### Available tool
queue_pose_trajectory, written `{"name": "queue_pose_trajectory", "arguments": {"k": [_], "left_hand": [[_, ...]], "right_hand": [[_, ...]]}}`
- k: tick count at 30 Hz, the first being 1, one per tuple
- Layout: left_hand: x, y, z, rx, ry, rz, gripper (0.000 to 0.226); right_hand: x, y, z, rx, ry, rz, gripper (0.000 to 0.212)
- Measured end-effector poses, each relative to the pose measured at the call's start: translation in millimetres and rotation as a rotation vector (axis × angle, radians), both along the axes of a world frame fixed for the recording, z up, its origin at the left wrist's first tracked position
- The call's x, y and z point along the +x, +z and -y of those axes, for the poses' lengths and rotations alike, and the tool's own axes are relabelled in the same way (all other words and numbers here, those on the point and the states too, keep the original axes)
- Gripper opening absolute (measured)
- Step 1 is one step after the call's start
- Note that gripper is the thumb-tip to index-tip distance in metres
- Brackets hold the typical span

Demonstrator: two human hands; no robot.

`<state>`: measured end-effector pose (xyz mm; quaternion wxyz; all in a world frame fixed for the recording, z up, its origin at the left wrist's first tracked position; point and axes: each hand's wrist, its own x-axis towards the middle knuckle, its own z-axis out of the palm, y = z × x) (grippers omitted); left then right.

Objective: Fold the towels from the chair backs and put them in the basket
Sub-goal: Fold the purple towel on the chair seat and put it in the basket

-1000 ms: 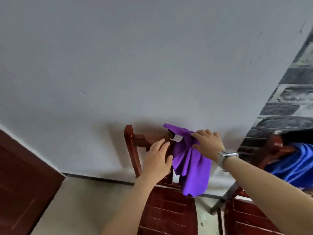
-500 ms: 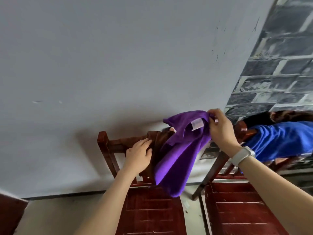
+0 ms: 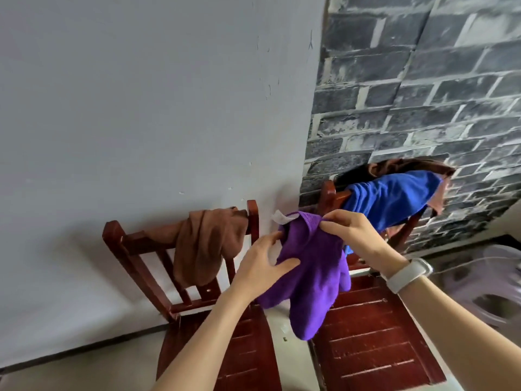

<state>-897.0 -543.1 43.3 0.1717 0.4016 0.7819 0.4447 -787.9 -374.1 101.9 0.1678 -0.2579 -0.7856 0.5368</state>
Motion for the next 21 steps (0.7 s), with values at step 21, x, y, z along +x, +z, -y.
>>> {"name": "queue_pose_trajectory", "arguments": {"k": [21], "left_hand": [[4.0, 48.7, -27.5, 0.311, 0.479, 0.469, 0.021]], "right_hand": [[116.0, -94.9, -35.8, 0.2, 0.108, 0.32, 0.018]]}}
